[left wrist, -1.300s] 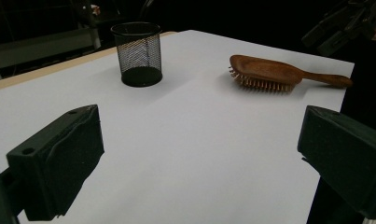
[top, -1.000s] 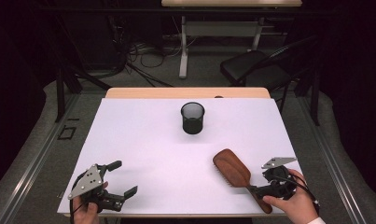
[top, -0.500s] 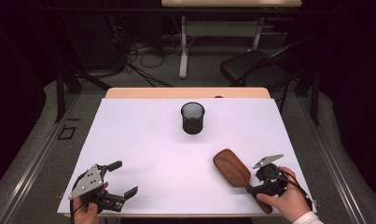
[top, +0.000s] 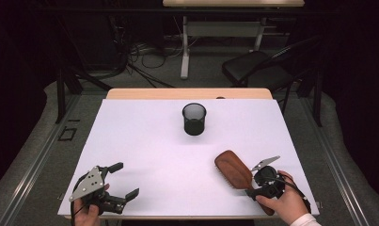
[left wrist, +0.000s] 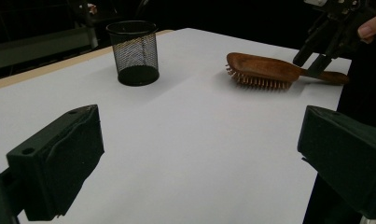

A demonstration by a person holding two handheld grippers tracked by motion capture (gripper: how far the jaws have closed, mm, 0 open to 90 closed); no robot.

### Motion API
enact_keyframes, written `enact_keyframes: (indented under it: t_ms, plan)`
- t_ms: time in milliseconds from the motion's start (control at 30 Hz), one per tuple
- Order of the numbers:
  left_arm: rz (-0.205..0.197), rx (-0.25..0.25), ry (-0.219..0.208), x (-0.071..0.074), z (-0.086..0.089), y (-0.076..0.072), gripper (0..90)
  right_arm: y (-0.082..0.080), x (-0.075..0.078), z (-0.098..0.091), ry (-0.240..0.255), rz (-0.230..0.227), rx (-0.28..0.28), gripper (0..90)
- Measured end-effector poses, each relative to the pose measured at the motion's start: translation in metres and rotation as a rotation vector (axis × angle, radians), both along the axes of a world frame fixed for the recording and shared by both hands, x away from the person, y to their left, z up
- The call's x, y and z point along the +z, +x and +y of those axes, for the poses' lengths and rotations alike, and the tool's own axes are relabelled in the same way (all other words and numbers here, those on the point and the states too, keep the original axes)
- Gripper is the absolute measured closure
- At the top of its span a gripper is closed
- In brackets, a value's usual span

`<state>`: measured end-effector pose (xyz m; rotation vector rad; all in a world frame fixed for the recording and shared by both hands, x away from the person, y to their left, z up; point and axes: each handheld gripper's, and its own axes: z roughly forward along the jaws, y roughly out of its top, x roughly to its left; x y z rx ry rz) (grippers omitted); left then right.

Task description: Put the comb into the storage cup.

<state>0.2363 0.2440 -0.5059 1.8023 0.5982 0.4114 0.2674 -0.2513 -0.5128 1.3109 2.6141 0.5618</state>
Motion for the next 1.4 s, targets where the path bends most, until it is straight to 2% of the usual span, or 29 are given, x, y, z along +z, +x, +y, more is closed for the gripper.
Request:
enact_keyframes:
  t_ms: [33,67,100,133,167,233,300,367,533,567,600,667,833,867,933,967,1000,1033,1100,1167,1200,1267,1400]
  plan:
    - [0.002,-0.008,-0.004,0.000,0.000,0.000,0.4,0.000,0.002,0.001,-0.031,0.021,0.004,43.8]
    - [0.002,-0.008,-0.003,0.000,0.000,0.000,0.4,-0.001,-0.001,0.002,-0.005,0.004,0.000,44.3]
    - [0.002,-0.006,-0.002,0.000,0.000,0.000,0.4,0.000,-0.002,0.002,-0.016,0.004,0.006,45.3]
    - [0.001,-0.008,-0.002,0.000,0.000,0.000,0.3,0.000,-0.004,0.003,-0.004,-0.003,0.005,46.6]
    - [0.000,-0.008,-0.002,0.000,0.000,0.000,0.4,0.000,-0.003,0.004,-0.019,0.014,0.004,47.5]
    - [0.001,-0.009,-0.003,0.000,0.000,0.000,0.4,0.000,-0.006,0.004,-0.006,-0.002,0.000,48.1]
    - [0.001,-0.008,-0.001,0.000,0.000,0.000,0.4,0.001,-0.006,0.006,-0.026,0.029,-0.005,49.2]
    - [0.001,-0.007,-0.002,0.000,0.000,0.000,0.4,0.001,-0.009,0.007,-0.019,0.019,-0.005,49.1]
    - [0.002,-0.008,0.001,0.000,0.000,0.001,0.4,0.003,-0.011,0.007,-0.018,0.033,-0.013,49.0]
    - [0.001,-0.008,-0.001,0.000,0.000,0.000,0.4,0.005,-0.012,0.006,-0.035,0.040,-0.003,49.5]
    - [0.001,-0.008,-0.001,0.000,0.000,0.000,0.4,0.005,-0.013,0.006,-0.026,0.028,-0.010,49.9]
    - [0.001,-0.008,-0.001,0.000,0.000,0.000,0.3,0.006,-0.014,0.007,-0.023,0.032,-0.017,50.9]
    - [0.002,-0.007,-0.002,0.000,0.000,0.001,0.4,0.007,-0.014,0.007,-0.040,0.038,-0.008,52.3]
    - [0.002,-0.007,-0.002,0.000,0.000,0.001,0.4,0.007,-0.018,0.007,-0.002,0.004,-0.014,52.6]
    - [0.002,-0.008,-0.002,0.000,0.000,0.001,0.4,0.007,-0.019,0.007,0.000,-0.003,-0.011,53.0]
    - [0.002,-0.008,-0.002,0.000,0.000,0.001,0.3,0.007,-0.014,0.007,-0.055,0.040,-0.005,54.7]
    - [0.002,-0.008,-0.002,0.000,0.000,0.001,0.4,0.007,-0.014,0.007,-0.055,0.040,-0.005,54.7]
    - [0.002,-0.007,-0.002,0.000,0.000,0.000,0.3,0.007,-0.020,0.008,0.012,-0.007,-0.022,56.4]
    - [0.002,-0.007,-0.002,0.000,0.000,0.001,0.4,0.007,-0.019,0.008,0.000,0.004,-0.018,57.1]
    - [0.002,-0.007,-0.003,0.000,0.000,0.001,0.4,0.007,-0.015,0.008,-0.056,0.036,-0.010,57.3]
    - [0.003,-0.007,-0.002,0.000,0.000,0.001,0.3,0.007,-0.017,0.008,-0.037,0.016,-0.018,57.5]
    - [0.003,-0.008,-0.001,0.000,0.000,0.001,0.4,0.008,-0.015,0.008,-0.058,0.036,-0.020,58.2]
    - [0.003,-0.008,-0.001,0.000,0.000,0.001,0.3,0.008,-0.015,0.008,-0.063,0.031,-0.004,58.2]
